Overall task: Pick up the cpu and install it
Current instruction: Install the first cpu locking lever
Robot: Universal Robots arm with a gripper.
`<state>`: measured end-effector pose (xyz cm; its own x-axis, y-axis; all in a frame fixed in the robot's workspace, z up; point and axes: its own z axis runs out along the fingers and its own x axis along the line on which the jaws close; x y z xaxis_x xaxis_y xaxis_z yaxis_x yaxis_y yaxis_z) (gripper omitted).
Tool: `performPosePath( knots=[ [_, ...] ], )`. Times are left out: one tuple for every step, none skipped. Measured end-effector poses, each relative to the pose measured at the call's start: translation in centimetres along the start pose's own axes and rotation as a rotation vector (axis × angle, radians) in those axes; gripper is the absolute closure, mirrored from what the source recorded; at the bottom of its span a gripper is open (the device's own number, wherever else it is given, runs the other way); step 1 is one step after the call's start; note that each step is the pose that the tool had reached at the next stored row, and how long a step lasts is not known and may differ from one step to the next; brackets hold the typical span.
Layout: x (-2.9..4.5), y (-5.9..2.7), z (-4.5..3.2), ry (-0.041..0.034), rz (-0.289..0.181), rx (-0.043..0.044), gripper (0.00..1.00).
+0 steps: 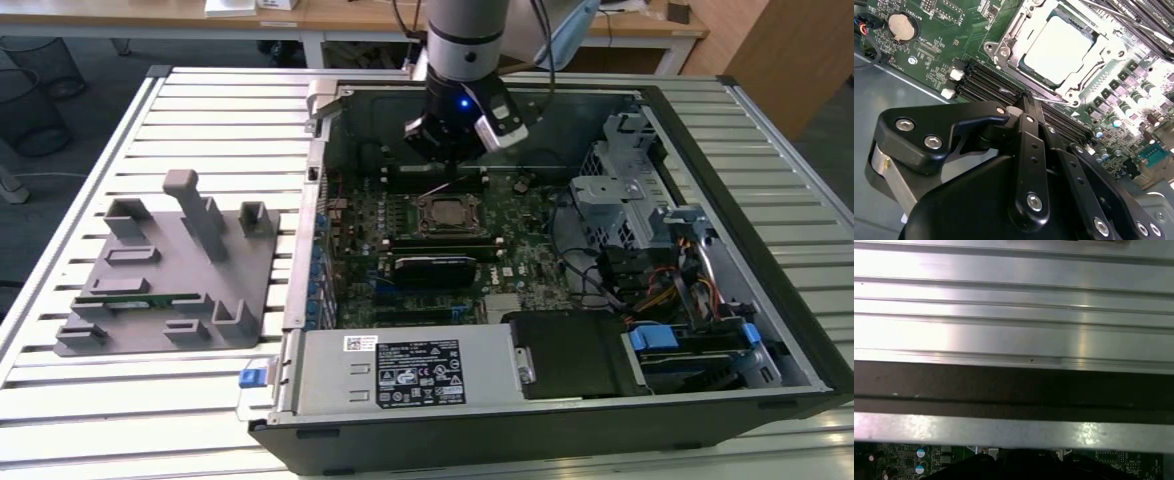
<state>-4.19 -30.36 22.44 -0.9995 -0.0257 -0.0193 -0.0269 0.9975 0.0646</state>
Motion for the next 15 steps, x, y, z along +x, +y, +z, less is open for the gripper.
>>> performPosePath(
  knots=[
    [-0.04, 0.00, 0.05, 0.0000, 0.000, 0.0002, 0.89],
    [-0.08, 0.00, 0.10, 0.0000, -0.001, 0.0001, 0.89],
    [-0.13, 0.00, 0.14, 0.0001, -0.001, 0.0001, 0.89],
    [-0.18, 0.00, 0.18, 0.0002, -0.002, 0.0001, 0.89],
    [-0.25, 0.00, 0.23, 0.0003, -0.003, 0.0001, 0.89],
    [-0.31, 0.01, 0.27, 0.0003, -0.004, 0.0002, 0.89],
    [-0.36, 0.02, 0.31, 0.0003, -0.004, 0.0005, 0.89],
    [-0.42, 0.03, 0.36, 0.0003, -0.004, 0.0006, 0.89],
    [-0.48, 0.04, 0.41, 0.0002, -0.004, 0.0006, 0.89],
    [-0.54, 0.04, 0.46, 0.0002, -0.004, 0.0006, 0.89],
    [-0.60, 0.05, 0.53, 0.0002, -0.004, 0.0007, 0.89],
    [-0.65, 0.05, 0.61, 0.0003, -0.004, 0.0009, 0.89],
    [-0.71, 0.06, 0.69, 0.0003, -0.004, 0.0010, 0.89],
    [-0.76, 0.07, 0.77, 0.0003, -0.004, 0.0012, 0.89],
    [-0.83, 0.08, 0.85, 0.0004, -0.004, 0.0015, 0.89]
  ],
)
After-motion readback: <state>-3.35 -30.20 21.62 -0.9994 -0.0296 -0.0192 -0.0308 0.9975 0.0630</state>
